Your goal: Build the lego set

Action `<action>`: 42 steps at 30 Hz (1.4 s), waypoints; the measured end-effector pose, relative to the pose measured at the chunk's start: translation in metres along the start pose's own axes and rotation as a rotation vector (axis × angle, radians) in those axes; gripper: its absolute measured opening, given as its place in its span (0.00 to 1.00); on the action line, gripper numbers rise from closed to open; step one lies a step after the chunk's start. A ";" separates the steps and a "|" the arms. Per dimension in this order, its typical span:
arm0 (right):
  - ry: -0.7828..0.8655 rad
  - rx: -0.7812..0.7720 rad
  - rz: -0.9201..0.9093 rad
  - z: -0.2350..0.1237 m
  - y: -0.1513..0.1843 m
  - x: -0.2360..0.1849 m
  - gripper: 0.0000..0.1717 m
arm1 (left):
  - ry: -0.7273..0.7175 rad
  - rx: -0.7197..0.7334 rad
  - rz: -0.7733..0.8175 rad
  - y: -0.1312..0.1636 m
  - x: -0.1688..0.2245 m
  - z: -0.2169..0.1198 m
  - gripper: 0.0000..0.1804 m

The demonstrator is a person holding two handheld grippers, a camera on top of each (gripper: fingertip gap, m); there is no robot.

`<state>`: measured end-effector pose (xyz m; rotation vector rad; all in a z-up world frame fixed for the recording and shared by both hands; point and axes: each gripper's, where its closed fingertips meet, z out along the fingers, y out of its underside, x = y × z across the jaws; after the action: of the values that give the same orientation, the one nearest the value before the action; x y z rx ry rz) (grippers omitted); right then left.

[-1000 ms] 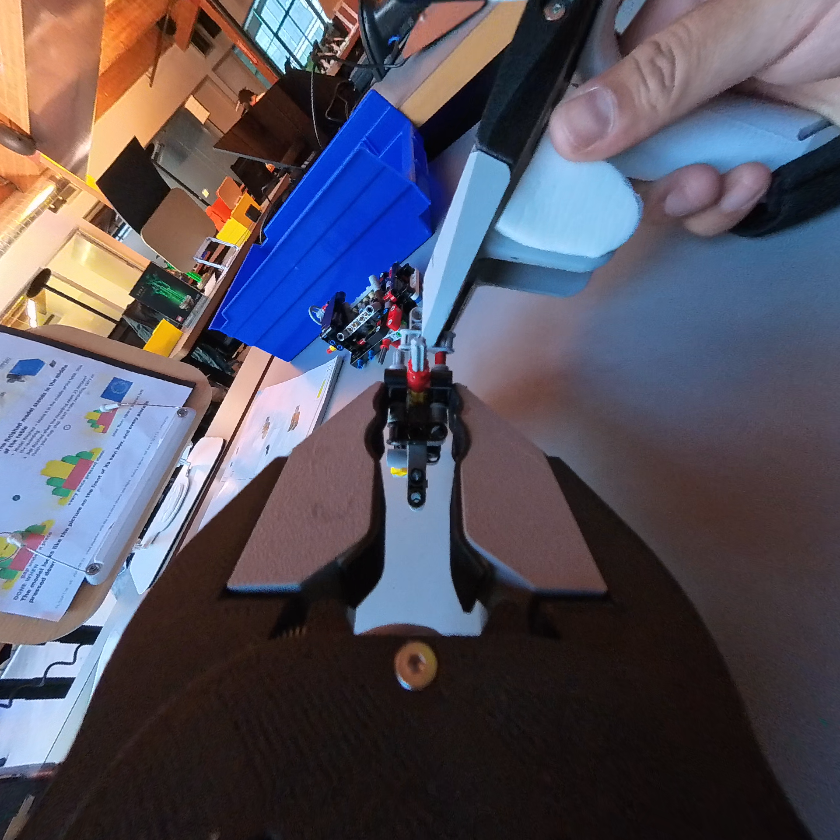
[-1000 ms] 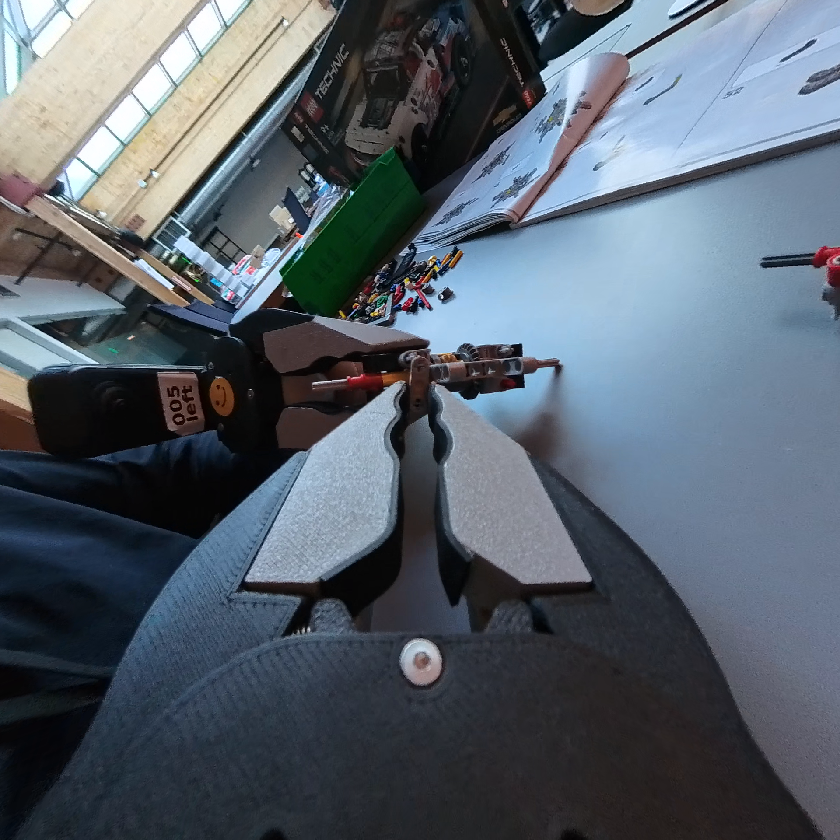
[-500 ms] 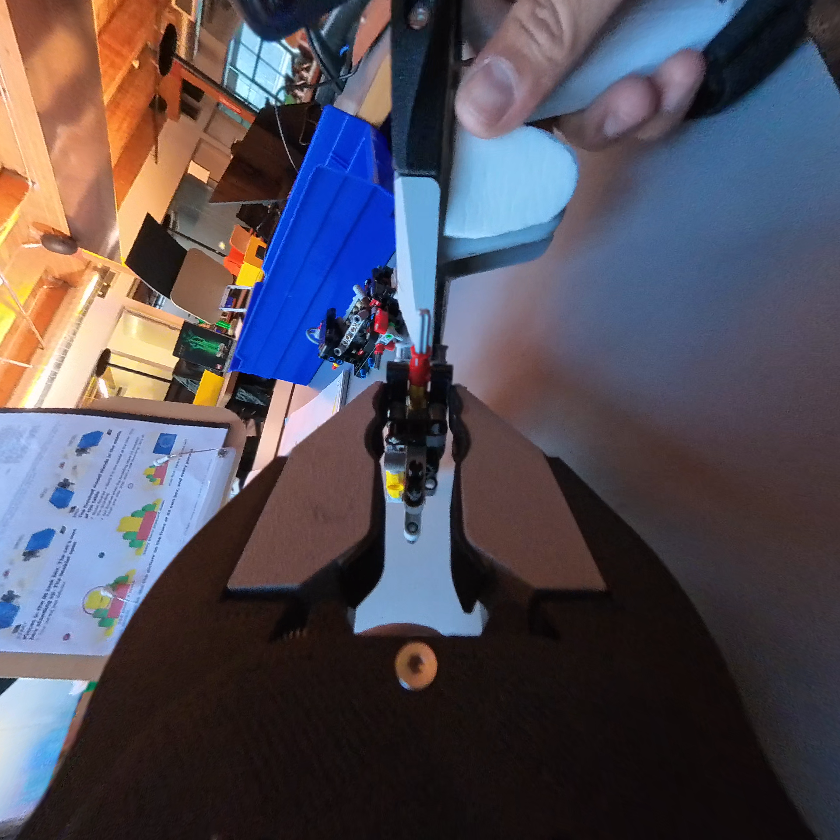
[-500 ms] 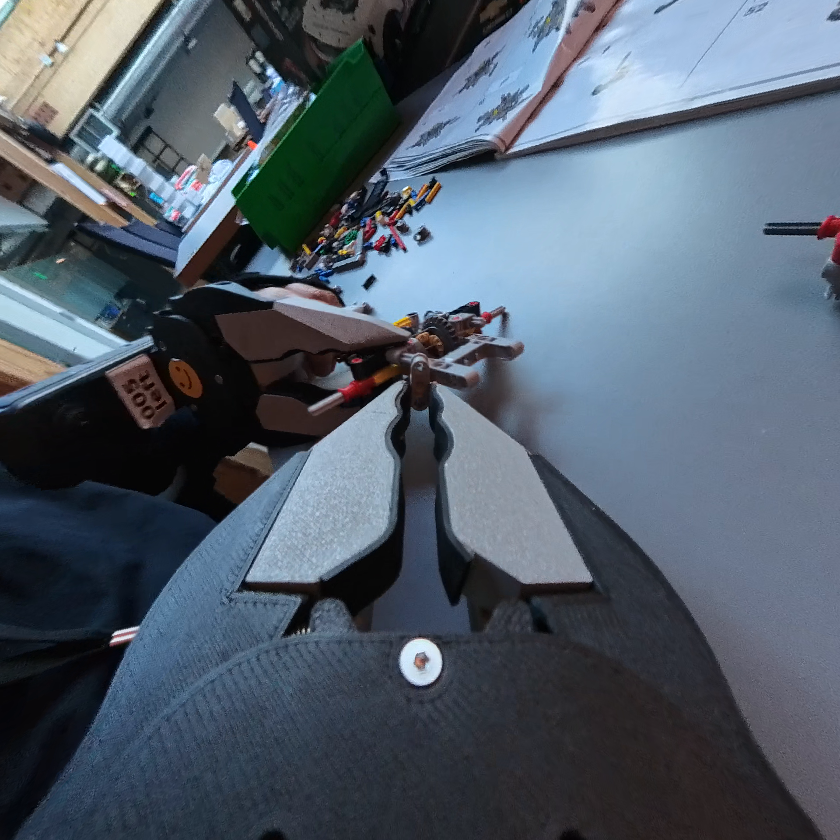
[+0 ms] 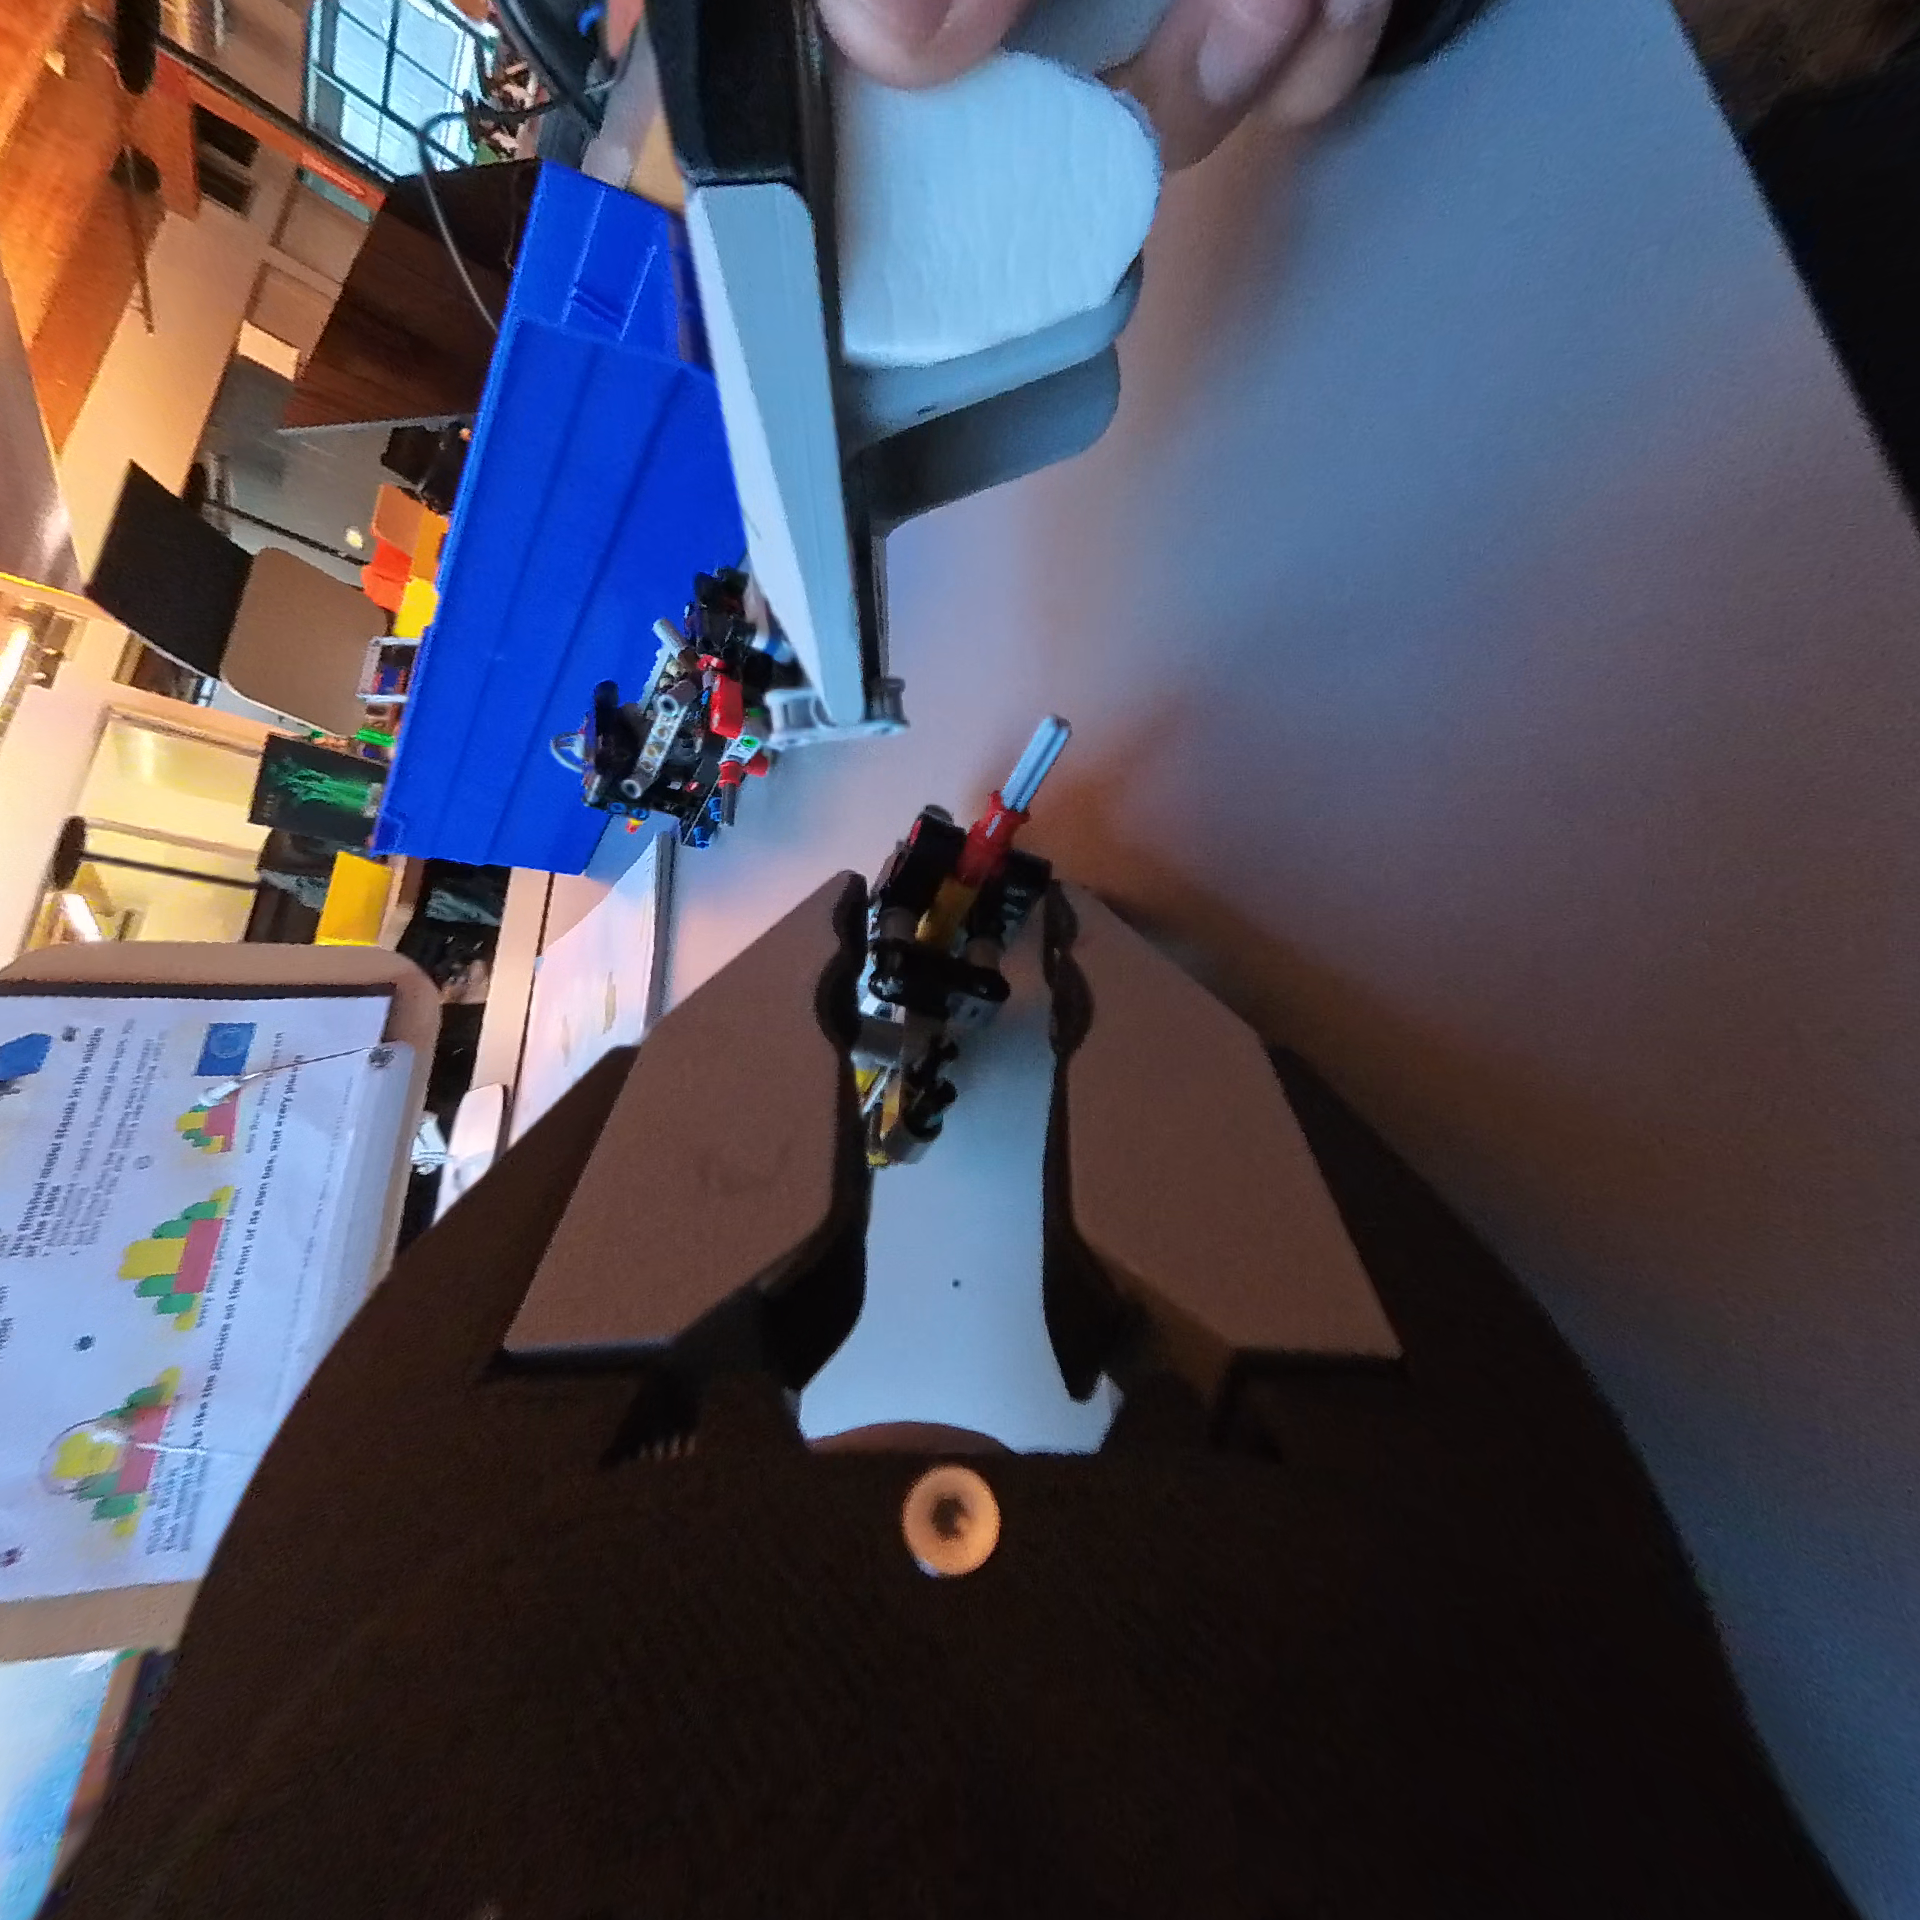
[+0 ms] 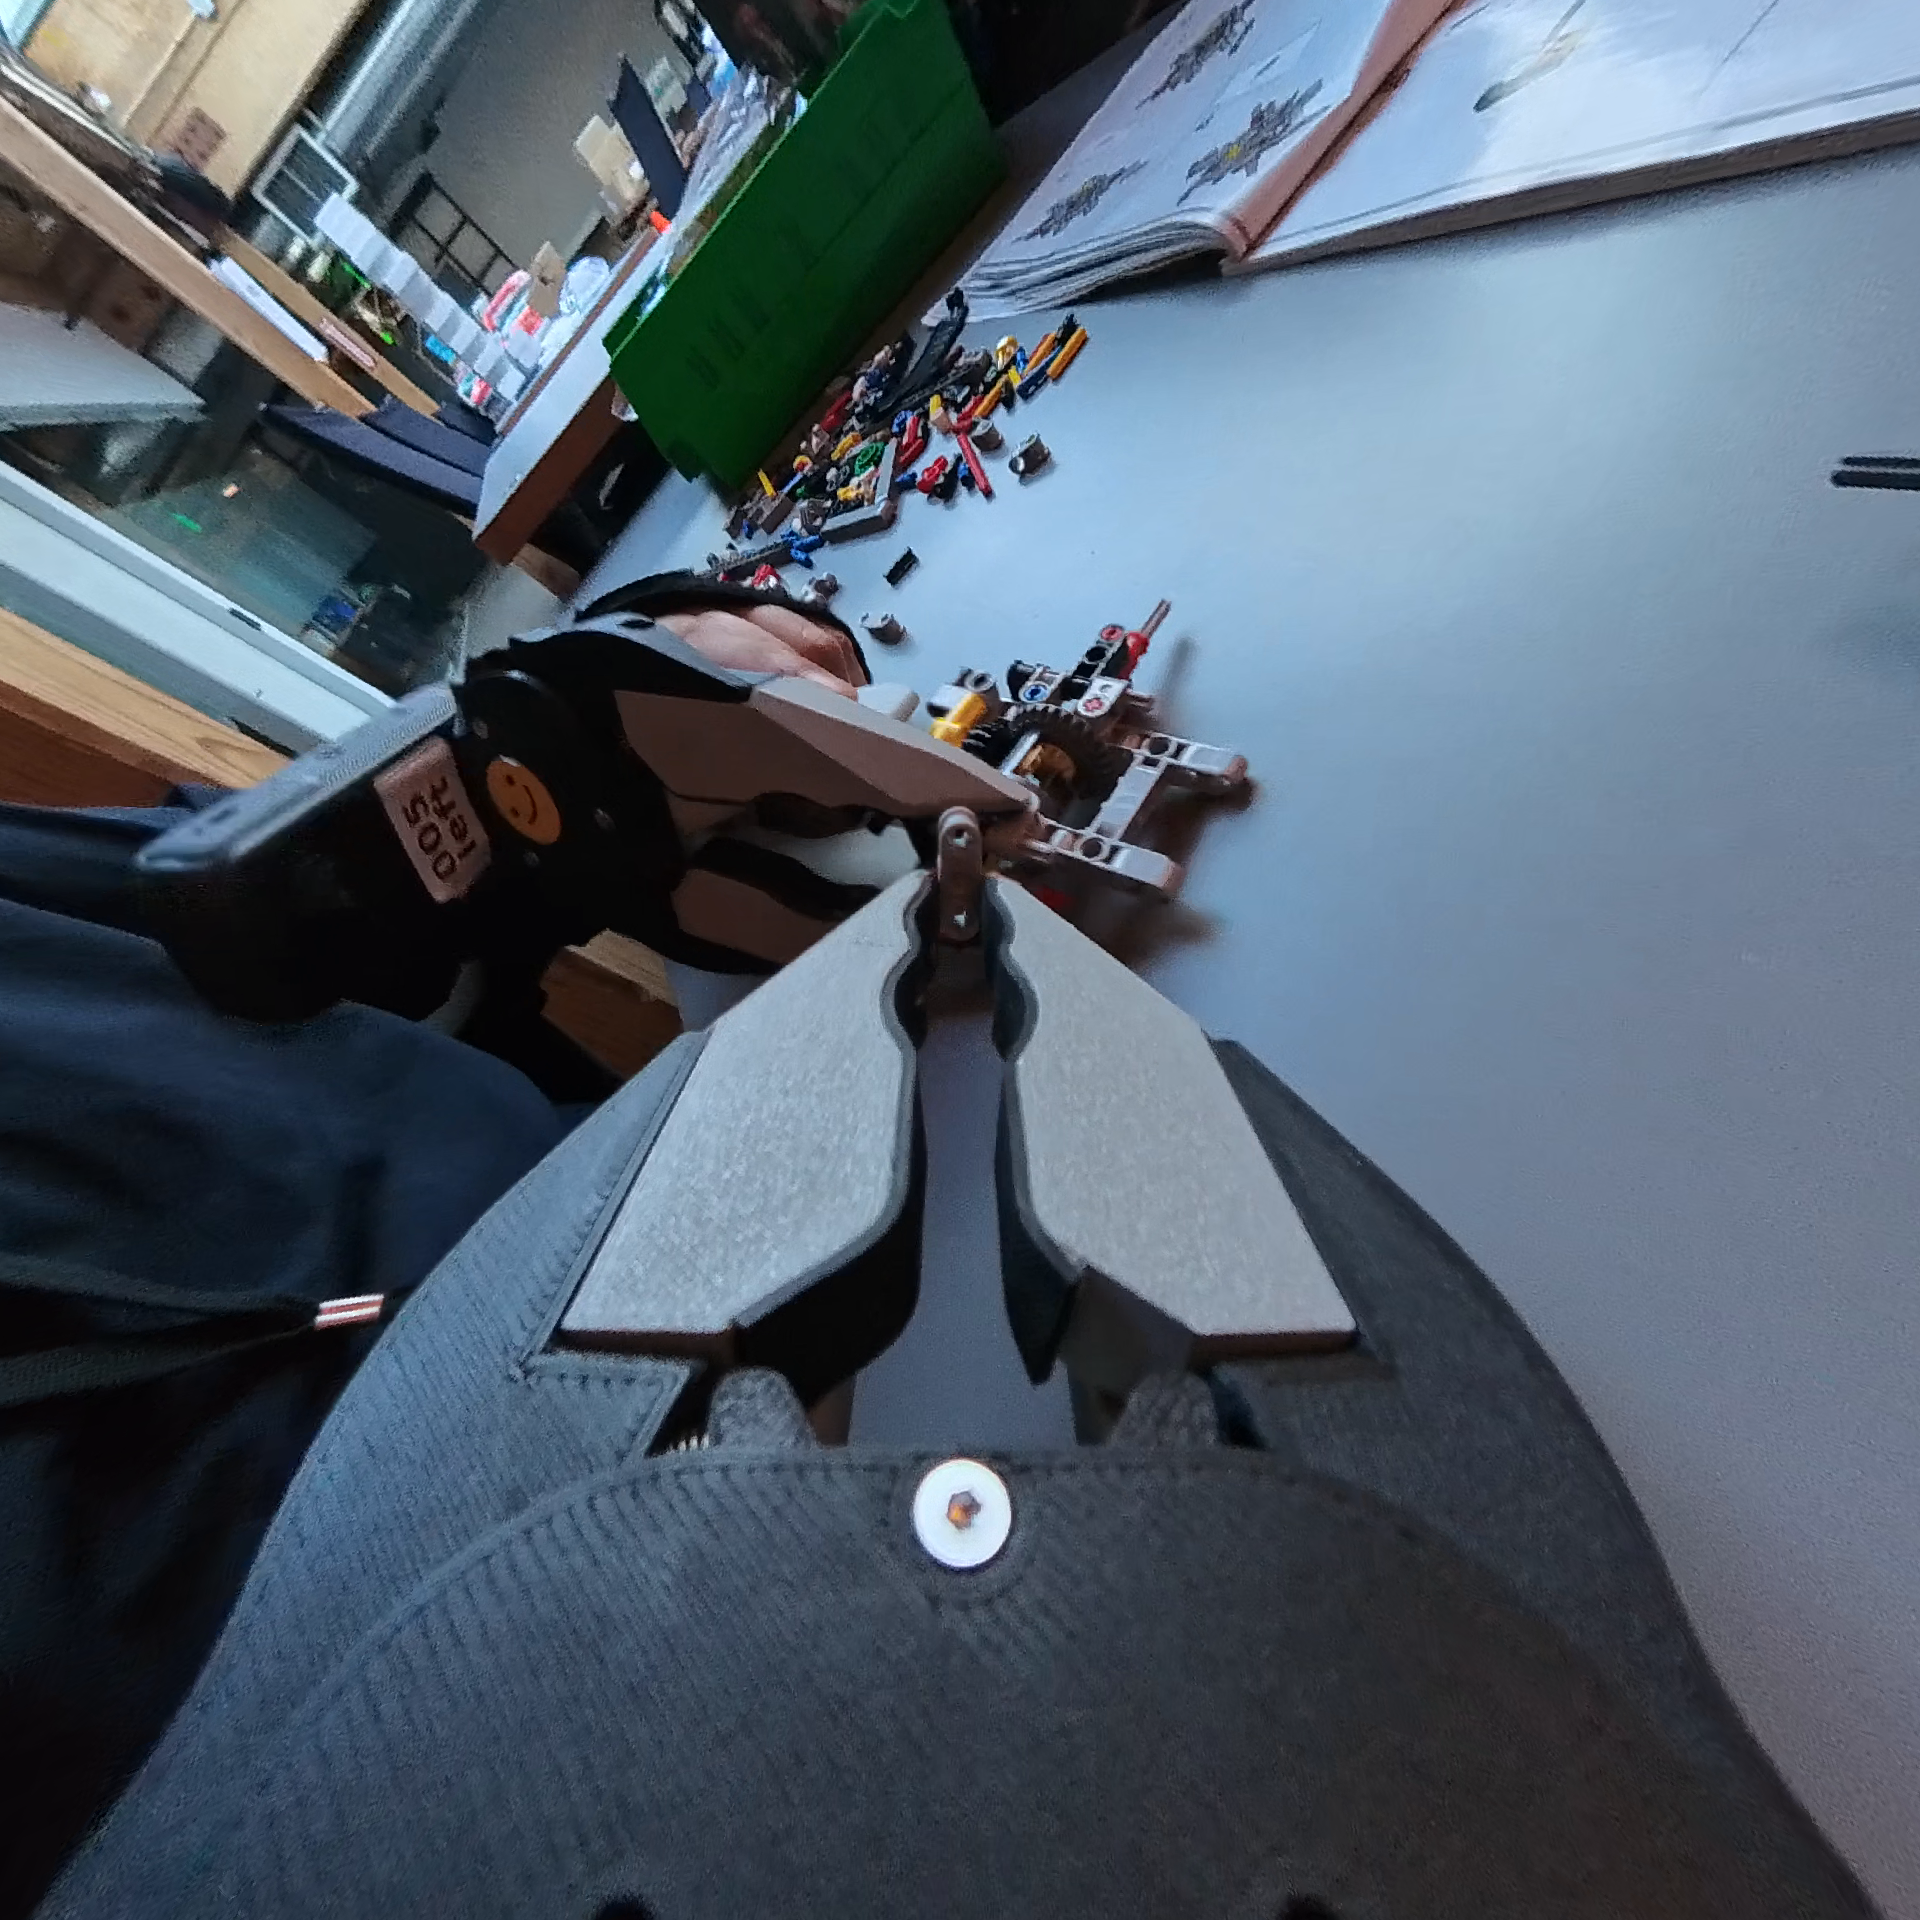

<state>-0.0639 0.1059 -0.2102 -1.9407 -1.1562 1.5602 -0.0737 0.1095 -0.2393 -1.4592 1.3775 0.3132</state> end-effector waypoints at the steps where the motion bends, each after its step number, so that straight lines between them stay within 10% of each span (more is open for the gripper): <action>1: 0.004 -0.016 -0.003 -0.001 0.002 0.002 0.02 | 0.013 0.012 -0.014 -0.001 0.001 -0.002 0.17; 11: -0.009 -0.108 -0.036 -0.005 0.011 0.007 0.02 | 0.218 0.112 -0.205 -0.001 0.008 -0.028 0.32; 16: -0.131 -0.123 -0.120 -0.002 0.013 -0.016 0.02 | 0.302 0.136 -0.436 -0.015 -0.006 -0.037 0.12; 42: -0.365 -0.005 -0.170 -0.009 -0.002 -0.049 0.02 | 0.251 0.239 -0.569 -0.058 -0.014 -0.031 0.09</action>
<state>-0.0582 0.0706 -0.1760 -1.5508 -1.4259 1.8648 -0.0435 0.0796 -0.1875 -1.6485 1.0821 -0.3963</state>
